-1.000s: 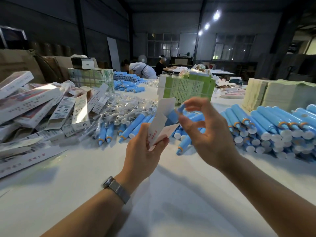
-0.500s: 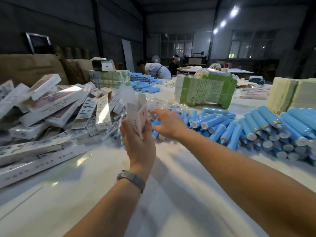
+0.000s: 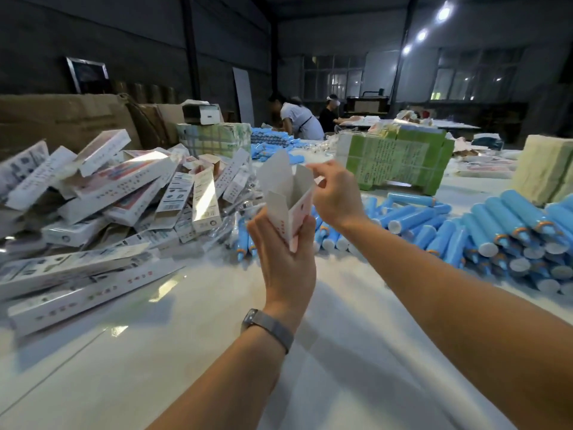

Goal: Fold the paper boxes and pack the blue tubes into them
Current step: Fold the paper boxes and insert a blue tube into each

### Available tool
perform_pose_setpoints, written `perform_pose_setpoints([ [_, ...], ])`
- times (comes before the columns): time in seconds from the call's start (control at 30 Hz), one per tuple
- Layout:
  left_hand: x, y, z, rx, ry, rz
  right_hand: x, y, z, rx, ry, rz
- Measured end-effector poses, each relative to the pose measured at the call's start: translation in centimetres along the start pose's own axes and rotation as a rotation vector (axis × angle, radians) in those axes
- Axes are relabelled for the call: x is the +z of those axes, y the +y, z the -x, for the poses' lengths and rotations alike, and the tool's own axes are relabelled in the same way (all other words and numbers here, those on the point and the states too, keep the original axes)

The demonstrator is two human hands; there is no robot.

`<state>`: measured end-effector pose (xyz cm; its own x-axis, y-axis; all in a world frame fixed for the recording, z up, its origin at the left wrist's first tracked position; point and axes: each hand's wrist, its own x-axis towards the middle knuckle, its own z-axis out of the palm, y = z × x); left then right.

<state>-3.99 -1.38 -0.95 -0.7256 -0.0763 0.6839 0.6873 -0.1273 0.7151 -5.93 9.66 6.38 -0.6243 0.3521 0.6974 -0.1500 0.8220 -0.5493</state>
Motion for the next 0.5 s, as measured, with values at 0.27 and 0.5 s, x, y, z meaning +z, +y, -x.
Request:
perform_pose_setpoints([
  [0.27, 0.6, 1.5, 1.7, -0.002, -0.158, 0.013, -13.2, -3.9, 5.5, -0.184, 0.387, -0.554],
  [0.5, 1.3, 1.9, 3.2, 0.078, -0.291, -0.043, -14.4, -5.2, 8.3, -0.351, 0.342, -0.376],
])
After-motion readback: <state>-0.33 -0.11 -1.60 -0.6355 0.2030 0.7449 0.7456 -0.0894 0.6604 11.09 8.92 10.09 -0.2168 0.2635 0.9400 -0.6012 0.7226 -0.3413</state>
